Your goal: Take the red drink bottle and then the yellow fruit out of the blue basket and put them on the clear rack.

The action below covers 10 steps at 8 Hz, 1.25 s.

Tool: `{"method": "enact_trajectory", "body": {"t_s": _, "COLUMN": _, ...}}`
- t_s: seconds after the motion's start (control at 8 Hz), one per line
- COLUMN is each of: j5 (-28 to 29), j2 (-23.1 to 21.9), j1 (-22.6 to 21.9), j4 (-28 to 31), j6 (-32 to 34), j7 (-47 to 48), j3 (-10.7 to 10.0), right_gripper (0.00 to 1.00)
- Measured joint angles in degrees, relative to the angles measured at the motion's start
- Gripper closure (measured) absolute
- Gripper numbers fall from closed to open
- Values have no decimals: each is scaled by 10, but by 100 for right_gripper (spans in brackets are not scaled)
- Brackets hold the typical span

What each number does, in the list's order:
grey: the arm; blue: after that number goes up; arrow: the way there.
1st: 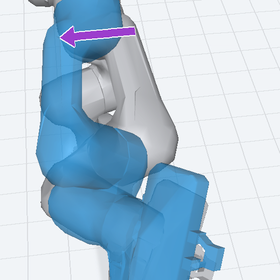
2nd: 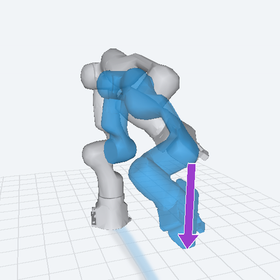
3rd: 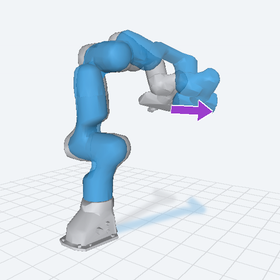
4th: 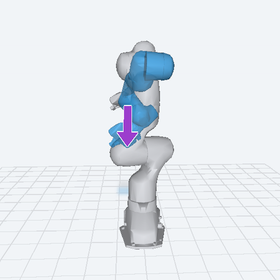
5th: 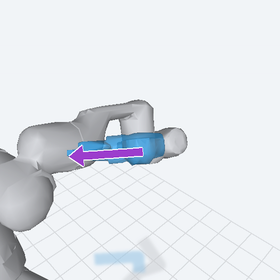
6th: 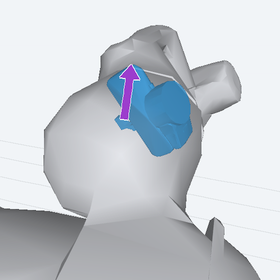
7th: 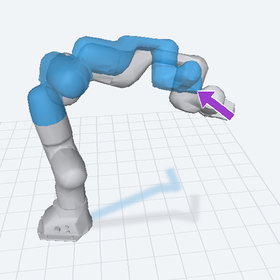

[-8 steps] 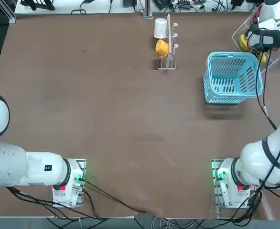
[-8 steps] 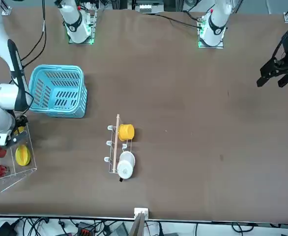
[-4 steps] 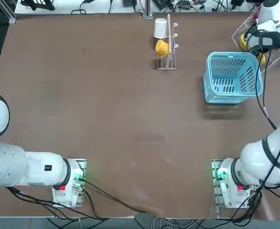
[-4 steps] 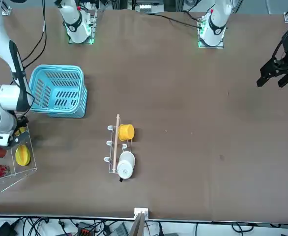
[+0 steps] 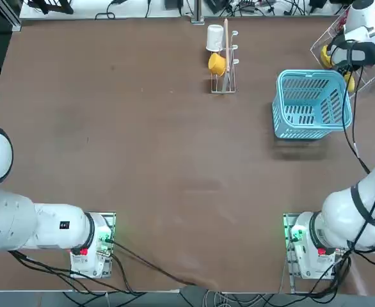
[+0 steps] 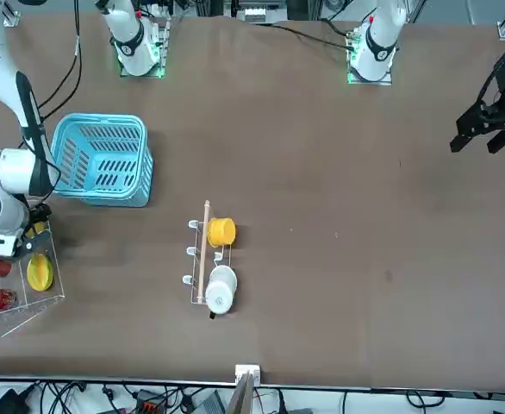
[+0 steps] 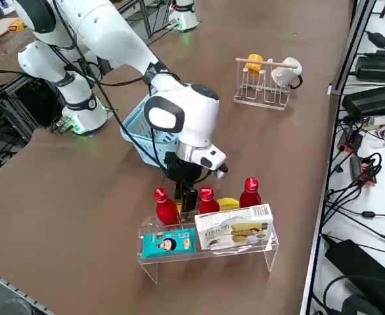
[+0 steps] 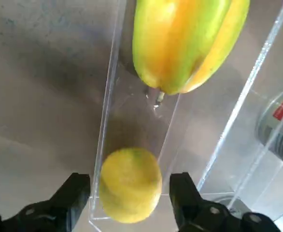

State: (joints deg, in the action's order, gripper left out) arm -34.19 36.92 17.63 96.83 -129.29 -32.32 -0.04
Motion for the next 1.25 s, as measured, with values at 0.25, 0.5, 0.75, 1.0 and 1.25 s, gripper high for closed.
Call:
{"method": "enact_trajectory", "body": {"t_s": 0.25, "j5": 0, "j2": -11, "j1": -3, "j4": -3, "j6": 13, "j7": 3, "j3": 3, "right_gripper": 0}}
{"method": "enact_trajectory", "body": {"t_s": 0.5, "j5": 9, "j2": -45, "j1": -17, "j4": -17, "j6": 62, "j7": 9, "j3": 6, "right_gripper": 0}}
{"method": "enact_trajectory", "body": {"t_s": 0.75, "j5": 57, "j2": -90, "j1": -39, "j4": -36, "j6": 129, "j7": 19, "j3": 8, "right_gripper": 0}}
{"method": "enact_trajectory", "body": {"t_s": 1.0, "j5": 137, "j2": -133, "j1": -48, "j4": -48, "j6": 175, "j7": 38, "j3": 9, "right_gripper": 0}}
{"method": "enact_trajectory", "body": {"t_s": 1.25, "j5": 176, "j2": -177, "j1": -54, "j4": -50, "j6": 216, "j7": 97, "j3": 10, "right_gripper": 0}}
